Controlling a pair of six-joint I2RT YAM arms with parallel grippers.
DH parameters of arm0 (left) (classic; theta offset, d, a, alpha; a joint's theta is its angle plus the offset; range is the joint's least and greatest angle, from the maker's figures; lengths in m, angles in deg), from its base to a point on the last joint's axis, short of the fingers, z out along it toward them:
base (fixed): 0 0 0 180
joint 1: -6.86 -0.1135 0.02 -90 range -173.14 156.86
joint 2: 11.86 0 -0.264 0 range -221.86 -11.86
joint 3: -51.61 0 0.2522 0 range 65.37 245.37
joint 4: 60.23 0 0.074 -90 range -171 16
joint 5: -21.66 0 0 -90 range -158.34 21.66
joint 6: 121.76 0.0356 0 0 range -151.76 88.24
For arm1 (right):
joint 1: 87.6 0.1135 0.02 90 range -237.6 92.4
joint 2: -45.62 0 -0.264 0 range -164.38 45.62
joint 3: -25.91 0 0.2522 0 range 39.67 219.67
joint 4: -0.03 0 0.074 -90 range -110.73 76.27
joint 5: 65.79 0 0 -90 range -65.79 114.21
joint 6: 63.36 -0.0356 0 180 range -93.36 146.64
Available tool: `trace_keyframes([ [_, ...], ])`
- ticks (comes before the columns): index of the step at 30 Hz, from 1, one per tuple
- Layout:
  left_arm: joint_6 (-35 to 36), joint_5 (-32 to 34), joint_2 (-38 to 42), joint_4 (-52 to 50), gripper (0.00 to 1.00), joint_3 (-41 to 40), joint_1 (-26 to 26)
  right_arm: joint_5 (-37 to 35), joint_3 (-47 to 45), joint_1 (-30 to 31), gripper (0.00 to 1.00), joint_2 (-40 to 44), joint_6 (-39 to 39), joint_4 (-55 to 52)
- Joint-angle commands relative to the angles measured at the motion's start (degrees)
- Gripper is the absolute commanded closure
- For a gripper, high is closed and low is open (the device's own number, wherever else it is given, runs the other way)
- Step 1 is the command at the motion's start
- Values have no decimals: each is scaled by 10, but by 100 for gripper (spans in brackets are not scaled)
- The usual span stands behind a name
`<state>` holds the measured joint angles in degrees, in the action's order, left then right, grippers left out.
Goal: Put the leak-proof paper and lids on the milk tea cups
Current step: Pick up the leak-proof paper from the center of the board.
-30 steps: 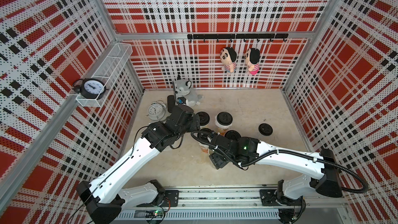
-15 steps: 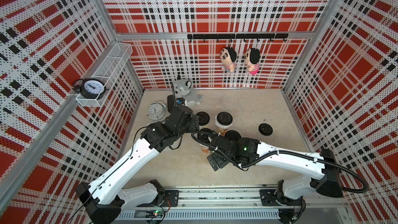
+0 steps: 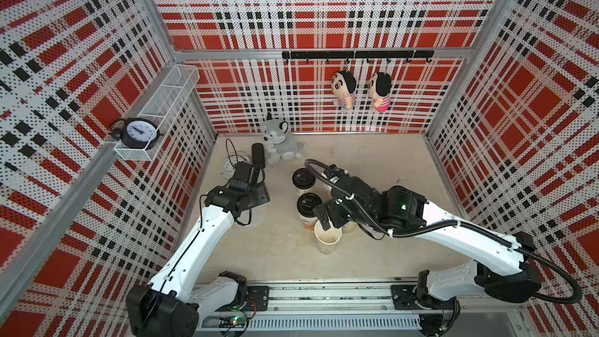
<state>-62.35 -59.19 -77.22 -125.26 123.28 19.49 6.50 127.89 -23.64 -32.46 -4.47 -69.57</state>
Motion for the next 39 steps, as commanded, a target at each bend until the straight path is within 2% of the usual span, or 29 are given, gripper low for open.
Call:
trace_keyframes([
  [1,26,-28,-19,22,36,-20,-55,26,-10,-45,2,28,43,14],
  [5,41,-23,-57,26,40,-45,-119,55,-32,-90,4,52,74,40],
  [9,38,-18,-93,42,46,-90,-155,102,-59,-122,5,71,98,64],
  [15,-16,0,-115,58,46,-90,-155,140,-102,-140,5,85,123,91],
  [27,-109,-25,-139,152,51,-150,-138,197,-182,-180,6,131,143,128],
  [39,-133,2,-180,188,57,-187,-131,210,-211,-199,7,145,142,139],
])
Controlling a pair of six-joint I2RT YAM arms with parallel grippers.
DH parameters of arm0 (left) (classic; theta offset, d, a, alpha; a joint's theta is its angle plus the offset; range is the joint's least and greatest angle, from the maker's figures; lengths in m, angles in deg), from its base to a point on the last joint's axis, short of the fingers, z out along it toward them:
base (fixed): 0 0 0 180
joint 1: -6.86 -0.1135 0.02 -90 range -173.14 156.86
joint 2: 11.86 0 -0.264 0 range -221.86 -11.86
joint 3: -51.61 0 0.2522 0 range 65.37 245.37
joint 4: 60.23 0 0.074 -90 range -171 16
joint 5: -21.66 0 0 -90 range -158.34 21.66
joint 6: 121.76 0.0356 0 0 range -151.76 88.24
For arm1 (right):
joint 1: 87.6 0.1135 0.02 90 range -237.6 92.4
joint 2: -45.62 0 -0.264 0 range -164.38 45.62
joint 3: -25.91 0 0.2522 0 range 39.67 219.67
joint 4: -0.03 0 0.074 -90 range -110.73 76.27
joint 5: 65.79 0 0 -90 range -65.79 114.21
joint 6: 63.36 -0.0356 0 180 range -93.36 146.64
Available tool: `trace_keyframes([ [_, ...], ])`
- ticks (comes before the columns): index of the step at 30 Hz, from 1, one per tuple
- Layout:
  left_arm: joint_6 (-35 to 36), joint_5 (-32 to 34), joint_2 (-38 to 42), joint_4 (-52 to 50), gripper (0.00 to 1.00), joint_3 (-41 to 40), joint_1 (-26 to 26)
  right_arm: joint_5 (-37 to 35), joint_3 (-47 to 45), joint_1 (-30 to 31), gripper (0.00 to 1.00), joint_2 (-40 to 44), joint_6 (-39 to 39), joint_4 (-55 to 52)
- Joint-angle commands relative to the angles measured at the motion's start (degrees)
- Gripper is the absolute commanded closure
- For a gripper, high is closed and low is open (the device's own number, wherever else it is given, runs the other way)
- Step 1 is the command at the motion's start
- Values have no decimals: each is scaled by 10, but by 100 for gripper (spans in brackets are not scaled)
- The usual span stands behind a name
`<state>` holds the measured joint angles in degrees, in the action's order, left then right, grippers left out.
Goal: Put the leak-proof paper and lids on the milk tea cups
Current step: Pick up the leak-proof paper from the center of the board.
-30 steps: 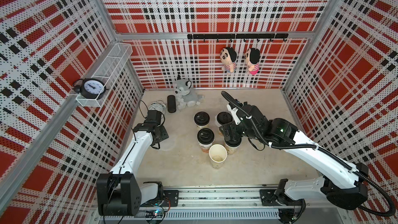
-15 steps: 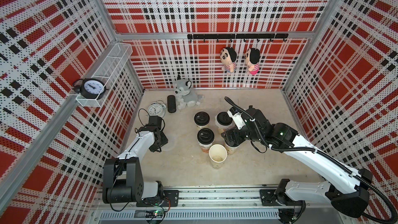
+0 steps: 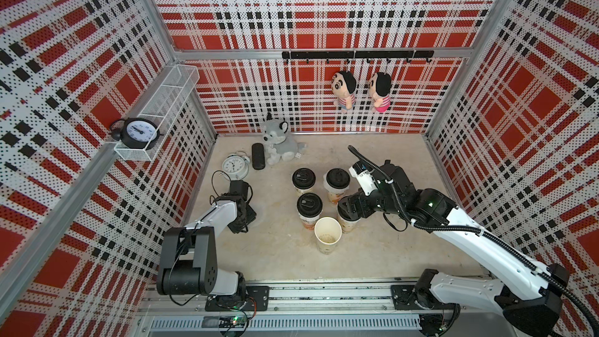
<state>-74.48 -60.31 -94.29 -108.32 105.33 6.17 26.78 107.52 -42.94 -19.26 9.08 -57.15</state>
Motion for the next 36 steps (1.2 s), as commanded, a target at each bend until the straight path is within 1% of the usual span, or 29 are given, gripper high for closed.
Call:
trace_keyframes([
  [1,-12,14,-13,21,57,-10,2,7,-10,-7,7,14,6,16],
  [6,-11,12,-30,40,61,-19,4,7,-16,-10,7,19,4,16],
  [17,-9,8,-58,68,79,-39,4,4,-19,-16,7,26,5,9],
  [26,-6,7,-55,68,100,-37,4,1,-22,-18,8,29,3,4],
  [30,-4,5,-31,50,100,-14,4,-4,-15,-22,8,27,-2,-3],
  [36,23,19,37,-24,100,75,9,-10,11,-46,8,22,-13,-23],
])
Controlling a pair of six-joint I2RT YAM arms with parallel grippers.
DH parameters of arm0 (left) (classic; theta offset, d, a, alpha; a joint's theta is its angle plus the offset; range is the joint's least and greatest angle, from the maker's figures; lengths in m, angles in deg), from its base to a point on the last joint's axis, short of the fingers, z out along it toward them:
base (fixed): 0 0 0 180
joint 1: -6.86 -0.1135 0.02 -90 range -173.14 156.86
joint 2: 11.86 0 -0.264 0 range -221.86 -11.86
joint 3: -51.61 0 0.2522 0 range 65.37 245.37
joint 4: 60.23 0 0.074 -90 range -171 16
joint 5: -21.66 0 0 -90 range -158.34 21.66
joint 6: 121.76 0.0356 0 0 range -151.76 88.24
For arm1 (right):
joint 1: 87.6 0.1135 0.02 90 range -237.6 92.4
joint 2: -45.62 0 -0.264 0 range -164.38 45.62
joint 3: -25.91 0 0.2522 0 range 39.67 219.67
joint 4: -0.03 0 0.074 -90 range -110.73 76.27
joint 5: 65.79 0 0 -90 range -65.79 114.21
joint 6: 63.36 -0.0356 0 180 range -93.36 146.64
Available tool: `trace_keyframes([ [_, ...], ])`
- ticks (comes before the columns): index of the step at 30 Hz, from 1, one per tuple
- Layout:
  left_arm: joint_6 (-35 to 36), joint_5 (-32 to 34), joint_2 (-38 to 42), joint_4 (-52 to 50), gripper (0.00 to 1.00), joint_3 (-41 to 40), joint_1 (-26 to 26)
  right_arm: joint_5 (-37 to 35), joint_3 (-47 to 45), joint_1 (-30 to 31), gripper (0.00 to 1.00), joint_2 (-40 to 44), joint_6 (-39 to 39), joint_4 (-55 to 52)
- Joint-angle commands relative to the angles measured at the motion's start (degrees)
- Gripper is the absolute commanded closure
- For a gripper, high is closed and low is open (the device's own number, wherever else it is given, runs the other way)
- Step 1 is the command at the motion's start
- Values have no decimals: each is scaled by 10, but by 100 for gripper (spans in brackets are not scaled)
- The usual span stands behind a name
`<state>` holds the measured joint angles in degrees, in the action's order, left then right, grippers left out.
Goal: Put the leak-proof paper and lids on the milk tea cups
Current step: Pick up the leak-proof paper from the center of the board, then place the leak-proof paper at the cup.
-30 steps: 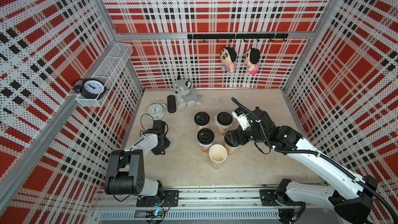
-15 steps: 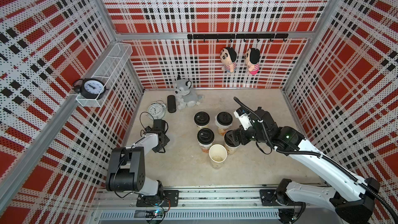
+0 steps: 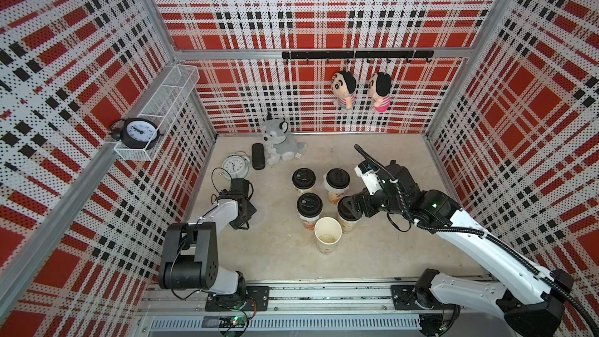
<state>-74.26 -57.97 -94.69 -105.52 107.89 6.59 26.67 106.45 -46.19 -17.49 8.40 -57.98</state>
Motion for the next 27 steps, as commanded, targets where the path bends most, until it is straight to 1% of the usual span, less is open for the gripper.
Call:
trace_keyframes([
  [1,29,-1,55,-69,100,71,8,-12,27,-18,8,2,-8,-20],
  [3,47,5,81,-107,100,112,14,-22,39,-27,8,-3,-10,-33],
  [7,84,-3,128,-163,100,187,28,-37,68,-46,9,-16,-17,-58],
  [10,116,-10,149,-213,100,245,57,-49,96,-59,9,-26,-24,-74],
  [13,133,-25,161,-247,100,296,122,-60,128,-76,9,-40,-33,-92],
  [16,135,-45,168,-257,100,335,228,-76,159,-88,9,-53,-41,-112],
  [20,115,-40,162,-266,100,376,356,-95,193,-102,9,-66,-47,-144],
  [27,83,-57,149,-264,100,395,496,-99,217,-124,9,-73,-48,-178],
])
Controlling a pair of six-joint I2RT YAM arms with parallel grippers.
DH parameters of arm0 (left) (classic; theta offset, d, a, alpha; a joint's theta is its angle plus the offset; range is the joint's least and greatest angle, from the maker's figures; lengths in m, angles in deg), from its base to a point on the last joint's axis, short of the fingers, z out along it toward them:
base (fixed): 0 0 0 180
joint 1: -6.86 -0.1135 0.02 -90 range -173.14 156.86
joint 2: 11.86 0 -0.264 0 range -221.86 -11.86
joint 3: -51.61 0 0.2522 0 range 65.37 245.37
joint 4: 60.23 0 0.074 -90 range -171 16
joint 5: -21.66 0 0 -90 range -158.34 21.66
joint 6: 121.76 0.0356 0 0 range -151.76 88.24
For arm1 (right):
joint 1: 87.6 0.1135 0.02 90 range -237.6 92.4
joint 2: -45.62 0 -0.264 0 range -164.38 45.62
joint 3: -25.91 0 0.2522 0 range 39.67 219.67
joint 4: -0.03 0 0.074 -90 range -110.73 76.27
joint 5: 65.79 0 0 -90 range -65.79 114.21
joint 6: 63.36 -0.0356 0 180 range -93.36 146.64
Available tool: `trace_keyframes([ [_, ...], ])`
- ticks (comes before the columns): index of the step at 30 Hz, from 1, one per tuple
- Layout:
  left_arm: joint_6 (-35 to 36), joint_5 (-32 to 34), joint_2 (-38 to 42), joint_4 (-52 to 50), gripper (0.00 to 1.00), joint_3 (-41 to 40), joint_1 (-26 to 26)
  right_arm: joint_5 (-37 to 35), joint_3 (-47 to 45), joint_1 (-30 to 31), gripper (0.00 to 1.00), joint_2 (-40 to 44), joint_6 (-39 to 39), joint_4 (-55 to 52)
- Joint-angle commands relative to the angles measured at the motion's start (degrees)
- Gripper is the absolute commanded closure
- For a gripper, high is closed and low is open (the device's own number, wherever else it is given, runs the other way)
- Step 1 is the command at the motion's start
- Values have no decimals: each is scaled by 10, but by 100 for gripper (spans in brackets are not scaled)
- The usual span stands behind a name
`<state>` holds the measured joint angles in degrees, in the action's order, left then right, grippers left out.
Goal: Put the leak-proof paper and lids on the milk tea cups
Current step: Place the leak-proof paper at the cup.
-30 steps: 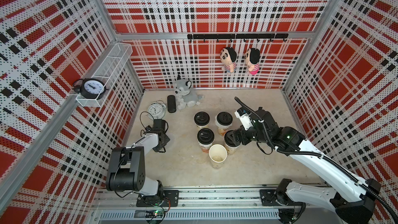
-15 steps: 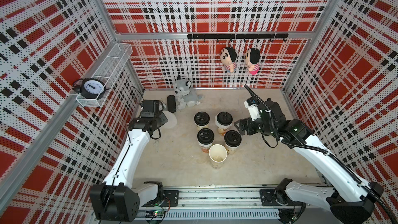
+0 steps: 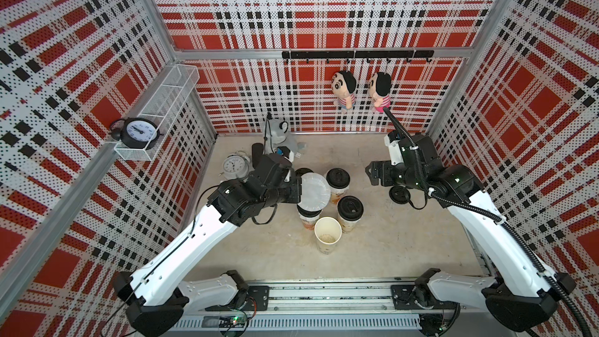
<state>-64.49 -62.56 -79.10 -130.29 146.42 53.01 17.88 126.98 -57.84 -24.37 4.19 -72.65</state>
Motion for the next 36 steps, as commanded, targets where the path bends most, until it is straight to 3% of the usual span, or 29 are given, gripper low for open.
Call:
trace_keyframes([
  [1,-19,-13,-10,-14,100,8,48,-10,12,-8,9,-5,-6,-35],
  [9,-54,-24,-25,9,100,-67,122,3,8,-10,10,-20,4,-41],
  [16,-62,-26,-36,38,100,-129,124,10,1,-11,10,-24,10,-33],
  [36,-54,-9,-36,52,100,-133,91,25,-24,-13,9,-19,10,-13],
])
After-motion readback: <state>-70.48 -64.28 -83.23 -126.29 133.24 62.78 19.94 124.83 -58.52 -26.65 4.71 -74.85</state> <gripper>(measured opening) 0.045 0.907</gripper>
